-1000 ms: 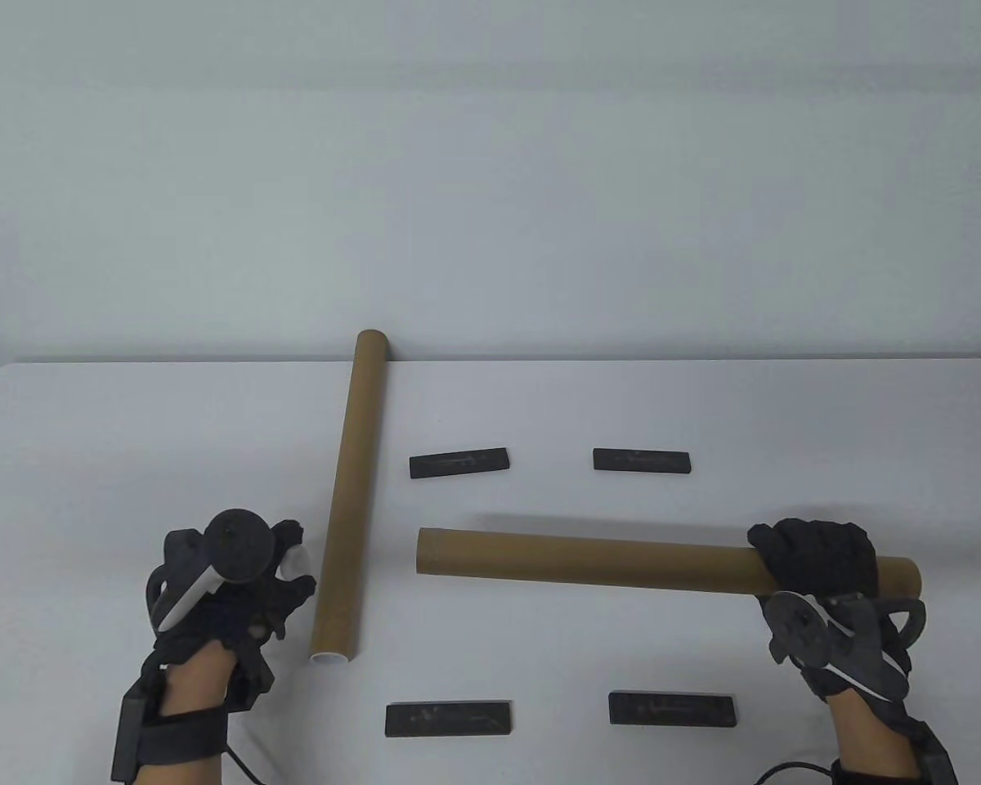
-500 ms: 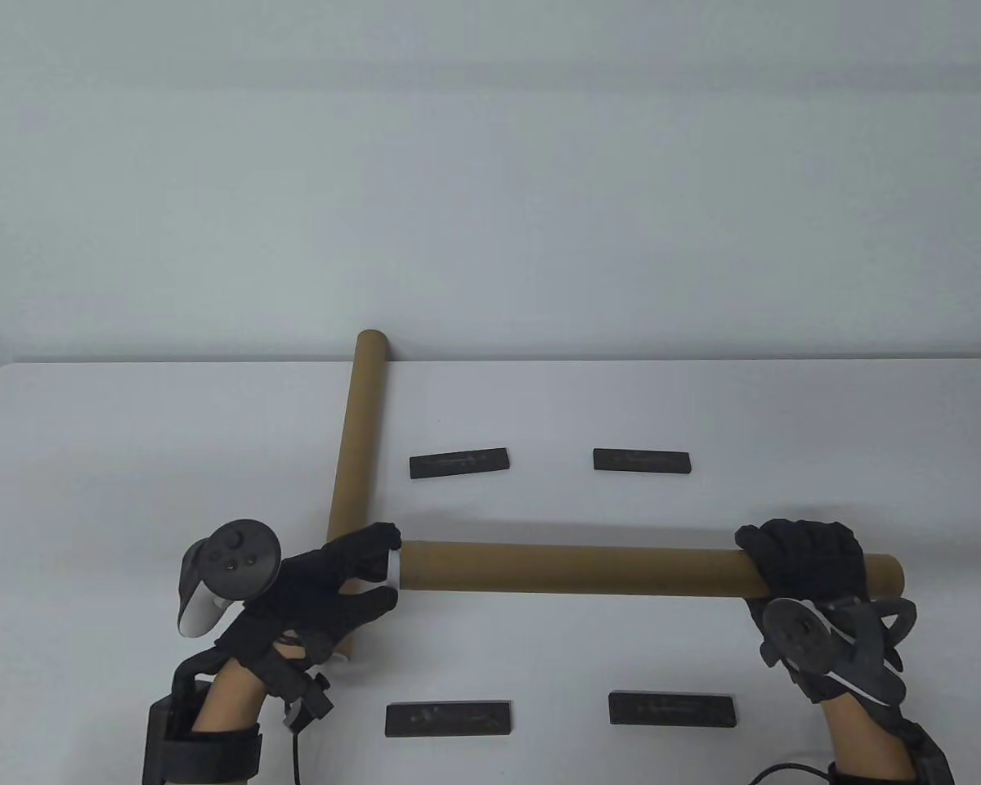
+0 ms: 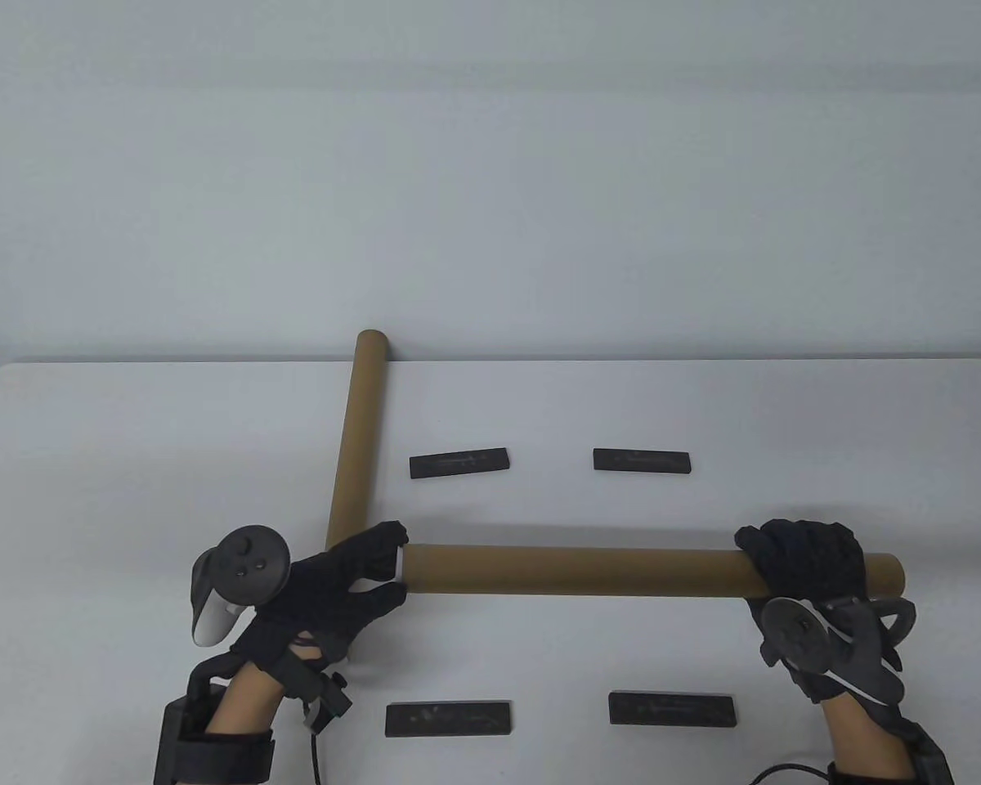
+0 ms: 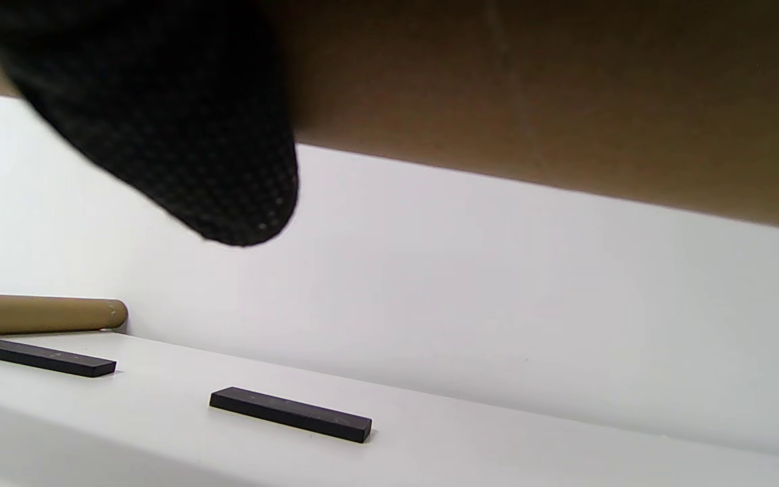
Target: Roll up papers and store in mailing tubes
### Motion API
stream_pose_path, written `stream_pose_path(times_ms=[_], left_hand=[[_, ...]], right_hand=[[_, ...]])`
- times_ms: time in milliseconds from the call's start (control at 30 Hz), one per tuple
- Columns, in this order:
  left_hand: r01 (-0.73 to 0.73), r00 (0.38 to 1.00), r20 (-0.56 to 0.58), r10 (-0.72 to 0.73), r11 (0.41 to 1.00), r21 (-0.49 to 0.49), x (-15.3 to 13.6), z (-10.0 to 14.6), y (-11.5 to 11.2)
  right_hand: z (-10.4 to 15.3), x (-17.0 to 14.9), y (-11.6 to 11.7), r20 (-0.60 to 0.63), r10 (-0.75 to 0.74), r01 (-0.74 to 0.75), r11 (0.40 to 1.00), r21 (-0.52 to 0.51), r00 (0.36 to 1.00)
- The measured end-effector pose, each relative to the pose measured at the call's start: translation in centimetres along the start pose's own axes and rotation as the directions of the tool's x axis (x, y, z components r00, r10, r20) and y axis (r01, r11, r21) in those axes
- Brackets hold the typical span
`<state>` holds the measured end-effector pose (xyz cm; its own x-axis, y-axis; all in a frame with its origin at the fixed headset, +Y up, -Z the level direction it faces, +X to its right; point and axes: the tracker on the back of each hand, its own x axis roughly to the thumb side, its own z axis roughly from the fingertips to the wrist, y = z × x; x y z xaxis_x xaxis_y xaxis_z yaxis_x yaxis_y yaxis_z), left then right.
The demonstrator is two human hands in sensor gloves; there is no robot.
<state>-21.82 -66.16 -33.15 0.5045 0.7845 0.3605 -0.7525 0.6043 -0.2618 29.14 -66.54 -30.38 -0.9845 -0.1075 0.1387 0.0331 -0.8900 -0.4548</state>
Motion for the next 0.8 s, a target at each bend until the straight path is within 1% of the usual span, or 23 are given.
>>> stream_pose_path(times_ms=[100,167,200,267,367,433,500,600,633,733,800], left_hand=[[0.075,0.997,-0.018,-0.074,0.994,0.083,1.1,0.1,-1.0],[0.143,0.990,-0.037,-0.139,0.983,0.115,1.6,0.3,-1.9],[0.164,0.986,-0.033,-0.162,0.980,0.111,1.8,0.2,-2.3],[0.230,0.973,-0.025,-0.229,0.972,0.054,2.3,0.1,-3.6],[0.349,0.937,-0.022,-0.348,0.937,0.014,2.6,0.0,-4.8],[0.385,0.923,-0.027,-0.385,0.923,-0.008,2.5,-0.2,-4.9],[0.448,0.889,-0.083,-0.450,0.893,-0.036,2.2,-0.3,-4.4],[0.542,0.832,-0.141,-0.536,0.840,0.008,1.1,-0.1,-3.6],[0.561,0.818,-0.155,-0.554,0.828,-0.003,0.7,0.0,-3.4],[0.590,0.787,-0.203,-0.583,0.807,-0.027,-0.5,-0.1,-3.1],[0.586,0.785,-0.225,-0.577,0.810,-0.030,-0.9,-0.1,-3.0]], right_hand=[[0.0,0.0,0.1,-0.008,0.002,-0.002,1.000,0.010,1.000],[-0.1,0.1,0.1,-0.009,0.010,-0.010,1.000,0.013,1.000],[-0.1,0.2,0.2,-0.010,0.012,-0.012,1.000,0.015,1.000],[-0.2,0.4,0.3,-0.010,0.017,-0.017,1.000,0.023,1.000],[-0.2,0.1,0.6,-0.012,0.034,-0.034,0.998,0.044,0.999],[-0.2,-0.2,0.8,-0.013,0.026,-0.026,0.998,0.062,1.000],[-0.3,-0.1,0.8,-0.010,0.041,-0.040,0.996,0.076,0.999],[-0.6,0.0,0.6,-0.029,0.060,-0.057,0.993,0.102,0.998],[-0.7,-0.1,0.7,-0.040,0.050,-0.044,0.991,0.124,0.998],[-0.9,-0.6,1.3,-0.100,-0.044,0.063,0.979,0.195,0.994],[-1.0,-0.9,1.8,-0.130,-0.101,0.130,0.963,0.235,0.986]])
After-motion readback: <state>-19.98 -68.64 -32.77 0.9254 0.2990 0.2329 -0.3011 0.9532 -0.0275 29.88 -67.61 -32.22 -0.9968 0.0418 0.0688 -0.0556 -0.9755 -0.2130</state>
